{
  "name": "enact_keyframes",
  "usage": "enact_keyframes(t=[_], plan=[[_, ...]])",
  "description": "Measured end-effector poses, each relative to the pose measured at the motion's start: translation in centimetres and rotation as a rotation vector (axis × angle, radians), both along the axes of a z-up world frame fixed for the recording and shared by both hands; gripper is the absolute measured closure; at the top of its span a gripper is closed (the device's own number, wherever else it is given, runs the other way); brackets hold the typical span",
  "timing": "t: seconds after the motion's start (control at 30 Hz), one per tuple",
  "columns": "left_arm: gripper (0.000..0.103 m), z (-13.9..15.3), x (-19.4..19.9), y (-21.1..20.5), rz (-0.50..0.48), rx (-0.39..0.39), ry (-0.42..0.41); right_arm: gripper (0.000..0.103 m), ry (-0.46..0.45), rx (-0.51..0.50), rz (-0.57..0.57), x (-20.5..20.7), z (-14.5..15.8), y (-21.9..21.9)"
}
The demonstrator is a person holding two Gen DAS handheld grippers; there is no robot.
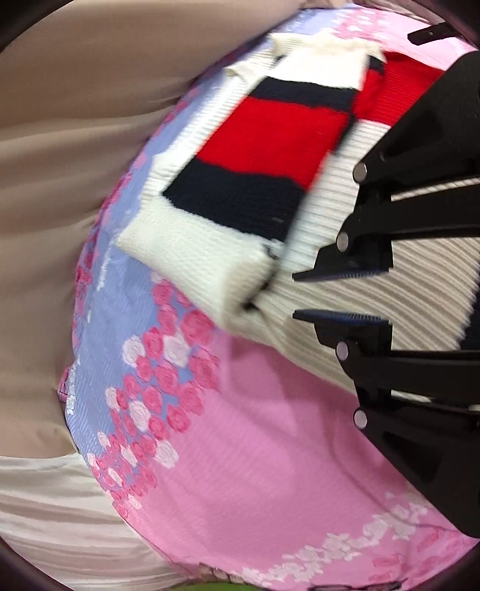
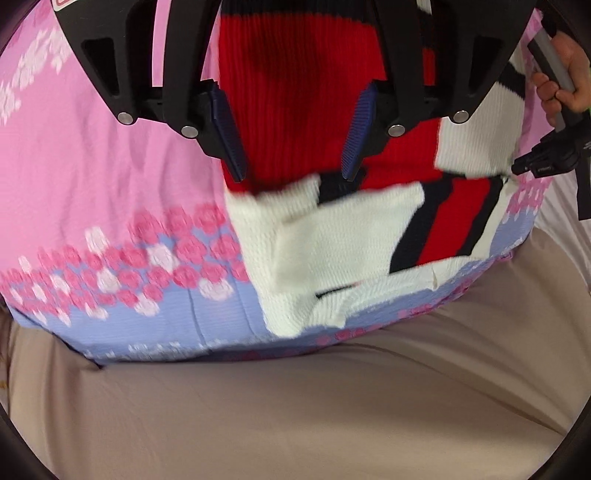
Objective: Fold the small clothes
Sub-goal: 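Grasp the hem with both tools and fold it up toward the collar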
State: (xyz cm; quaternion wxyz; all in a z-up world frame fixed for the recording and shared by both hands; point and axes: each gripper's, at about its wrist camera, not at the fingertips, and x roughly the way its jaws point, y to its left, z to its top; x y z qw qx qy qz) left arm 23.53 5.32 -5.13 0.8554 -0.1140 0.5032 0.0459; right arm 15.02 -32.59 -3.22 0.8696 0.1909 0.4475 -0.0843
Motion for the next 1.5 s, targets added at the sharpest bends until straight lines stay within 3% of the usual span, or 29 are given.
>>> enact_keyframes(t=[0.07,0.13,0.2,0.33,0.5,0.57,0.6,0.73,0.83,0.87,0.9,0.93,1.0,1.1,1.23,1.37,1.5], plan=[[0.066,0.1,-1.9,0.6,-0.017,0.011,0.005,0.049,0.026,0.006,-0.011,-2.3,-0.6,0.1],[0.061,0.4,-4.2,1.4,-0.033,-0.003,-0.004,0.048,0.054,0.027,-0.02,-5.1,-1.4,0.0],[0.047,0.5,-7.3,3.0,-0.052,-0.031,0.011,0.048,0.09,0.041,-0.029,-7.6,-2.0,0.1],[0.043,0.1,-13.3,6.0,-0.056,-0.068,0.053,0.048,0.172,0.102,-0.015,-14.8,-3.6,1.1],[0.042,-2.4,-20.1,8.9,0.006,-0.186,0.173,0.046,0.226,0.152,0.034,-22.1,-4.3,3.5],[0.04,-2.8,-21.9,9.1,0.035,-0.231,0.164,0.041,0.223,0.178,0.054,-23.1,-4.2,4.3],[0.034,-2.7,-22.3,8.9,0.037,-0.242,0.159,0.04,0.215,0.193,0.063,-23.5,-4.2,4.8],[0.031,-3.0,-22.1,7.5,0.038,-0.304,0.164,0.036,0.173,0.257,0.063,-22.7,-4.3,5.8],[0.057,-3.0,-21.0,6.6,0.031,-0.324,0.174,0.04,0.149,0.291,0.058,-21.0,-4.5,6.0],[0.081,-3.0,-20.7,6.4,0.023,-0.333,0.178,0.061,0.146,0.294,0.059,-20.6,-4.6,6.0],[0.091,-3.1,-20.5,6.3,0.017,-0.349,0.194,0.076,0.148,0.3,0.062,-20.2,-4.6,5.9],[0.091,-2.9,-20.6,6.4,0.017,-0.36,0.198,0.094,0.169,0.316,0.068,-19.6,-4.7,5.8],[0.093,-1.3,-21.2,6.1,-0.004,-0.339,0.171,0.095,0.16,0.329,0.062,-19.4,-4.0,5.4],[0.095,1.7,-22.4,5.2,-0.071,-0.273,0.124,0.096,0.115,0.259,0.076,-20.1,-0.6,5.1],[0.098,5.1,-25.5,4.5,-0.131,-0.279,0.109,0.097,0.096,0.219,0.071,-22.6,3.0,3.9],[0.099,7.0,-30.4,4.5,-0.215,-0.265,0.16,0.097,0.139,0.185,0.099,-26.2,5.1,3.0],[0.099,8.0,-36.6,5.2,-0.287,-0.243,0.258,0.097,0.274,0.154,0.206,-32.1,6.3,3.4]])
